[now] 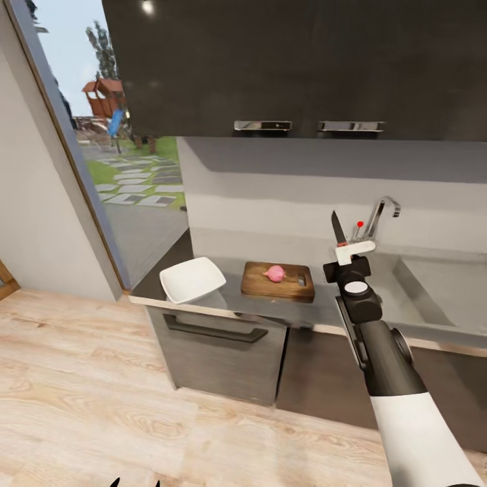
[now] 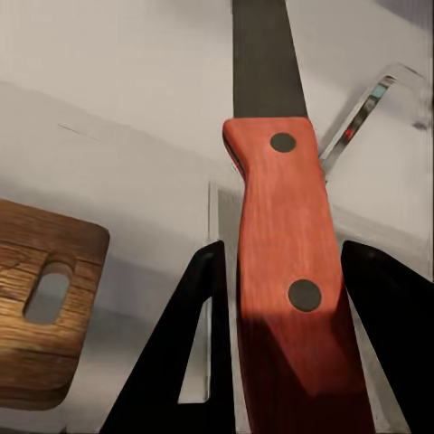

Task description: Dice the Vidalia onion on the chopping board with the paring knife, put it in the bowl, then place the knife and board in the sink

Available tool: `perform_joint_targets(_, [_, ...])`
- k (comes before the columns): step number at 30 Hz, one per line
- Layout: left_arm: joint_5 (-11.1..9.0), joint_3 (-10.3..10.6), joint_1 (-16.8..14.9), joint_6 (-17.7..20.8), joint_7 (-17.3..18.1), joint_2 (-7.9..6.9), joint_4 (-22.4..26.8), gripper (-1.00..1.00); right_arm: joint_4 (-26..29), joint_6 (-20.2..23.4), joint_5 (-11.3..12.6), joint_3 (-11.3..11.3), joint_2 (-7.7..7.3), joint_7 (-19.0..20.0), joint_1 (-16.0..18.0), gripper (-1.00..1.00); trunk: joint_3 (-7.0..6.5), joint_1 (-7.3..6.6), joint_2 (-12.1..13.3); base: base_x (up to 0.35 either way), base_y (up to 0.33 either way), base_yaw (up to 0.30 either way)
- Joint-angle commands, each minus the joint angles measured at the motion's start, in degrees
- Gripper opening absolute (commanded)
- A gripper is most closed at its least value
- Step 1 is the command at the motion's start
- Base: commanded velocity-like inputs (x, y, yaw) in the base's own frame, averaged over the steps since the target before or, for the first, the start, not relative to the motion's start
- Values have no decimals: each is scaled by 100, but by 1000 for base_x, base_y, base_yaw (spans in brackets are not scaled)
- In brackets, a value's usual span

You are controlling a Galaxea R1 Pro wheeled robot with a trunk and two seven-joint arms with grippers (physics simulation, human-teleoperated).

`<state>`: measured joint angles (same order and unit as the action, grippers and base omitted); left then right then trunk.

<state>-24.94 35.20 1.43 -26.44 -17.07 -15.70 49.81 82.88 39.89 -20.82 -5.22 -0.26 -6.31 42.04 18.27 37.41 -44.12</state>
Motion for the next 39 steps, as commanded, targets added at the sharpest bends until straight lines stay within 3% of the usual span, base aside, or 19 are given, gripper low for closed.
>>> perform_joint_targets(1, [-30, 30, -2, -16, -42, -7, 9, 100, -1, 36, -5, -15, -6, -28, 6, -100, 0, 2, -6, 0, 0, -234])
perform_joint_targets(13, [-28, 29, -2, -10, -42, 57, -69, 100, -156, 37, -25, -8, -37, -37, 6, -100, -67, 2, -6, 0, 0, -213])
perform_joint_targets(16, [-28, 29, -2, -10, -42, 58, -77, 100, -225, 37, -231, -52, -40, -32, 6, -100, -69, 2, -6, 0, 0, -27])
perform_joint_targets(18, [-28, 30, -2, -10, -42, 60, -88, 100, -244, 43, -753, -483, -29, -23, 6, -100, -70, 2, -6, 67, 0, -8])
perform_joint_targets(19, [-26, 30, -2, -10, -42, 62, -101, 100, -269, 72, -979, -784, -23, -18, 6, -100, -70, 2, -6, 181, 0, -4])
perform_joint_targets(20, [-23, 30, -2, -6, -42, 66, -123, 100, -386, 172, -1220, -1254, -15, -14, 6, -100, -70, 2, -6, 261, 0, -2])
perform_joint_targets(22, [-21, 31, -2, -3, -42, 73, -135, 100, -635, 344, -1399, -1855, 10, -12, 6, -100, -70, 2, -6, 304, 0, -1])
perform_joint_targets(23, [-20, 31, -2, -4, -42, 74, -136, 100, -691, 377, -1429, -1983, 16, -6, 6, -100, -70, 2, -6, 308, 0, 0])
perform_joint_targets(26, [-20, 31, -2, -3, -41, 75, -138, 100, -779, 414, -1457, -2176, -2, 67, 6, -100, -70, 2, -6, 164, 0, 0])
perform_joint_targets(29, [-19, 31, -2, -6, -41, 76, -138, 100, -793, 417, -1459, -2195, -16, 301, 6, -100, -70, 2, -6, 42, 0, 0])
perform_joint_targets(34, [-19, 31, -2, -2, -42, 76, -144, 100, -794, 436, -1474, -2202, -33, 1038, 8, -100, -70, 2, -6, 7, 0, 0])
perform_joint_targets(39, [-19, 31, -2, -3, -42, 76, -140, 100, -792, 459, -1485, -2202, -50, 1180, 6, -100, -70, 2, -6, 1, 0, 0])
